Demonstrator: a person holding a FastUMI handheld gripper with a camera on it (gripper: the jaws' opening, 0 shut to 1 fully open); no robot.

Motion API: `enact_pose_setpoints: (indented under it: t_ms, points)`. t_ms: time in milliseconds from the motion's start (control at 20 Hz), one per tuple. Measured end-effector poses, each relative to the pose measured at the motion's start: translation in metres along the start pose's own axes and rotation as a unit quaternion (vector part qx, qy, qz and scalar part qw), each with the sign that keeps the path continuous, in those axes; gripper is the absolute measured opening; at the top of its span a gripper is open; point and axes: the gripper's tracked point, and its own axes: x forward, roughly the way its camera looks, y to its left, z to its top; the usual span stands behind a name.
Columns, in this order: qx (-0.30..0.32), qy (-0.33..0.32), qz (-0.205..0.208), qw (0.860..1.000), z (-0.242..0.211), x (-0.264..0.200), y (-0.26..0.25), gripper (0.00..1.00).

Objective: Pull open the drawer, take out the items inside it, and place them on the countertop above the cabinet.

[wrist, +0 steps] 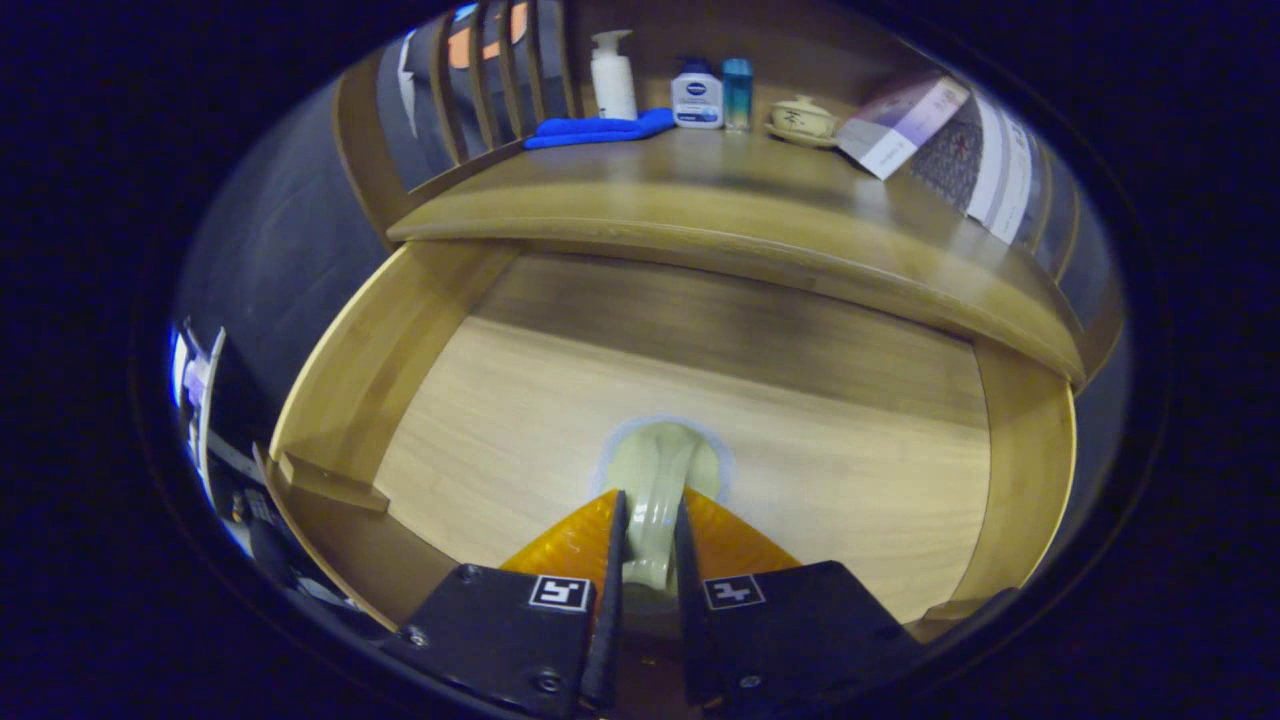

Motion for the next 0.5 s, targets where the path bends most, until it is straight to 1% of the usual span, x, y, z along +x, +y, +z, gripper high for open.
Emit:
enact_pose_setpoints:
  t_ms: [100,200,500]
  points:
    - [-0.012,-0.004,-0.003,1.0,0.001,0.0,0.003,0.25]
    - [-0.005,-0.006,-0.004,1.0,0.004,-0.001,0.004,0.21]
    - [0.02,-0.048,-0.014,0.999,0.026,-0.036,-0.01,0.2]
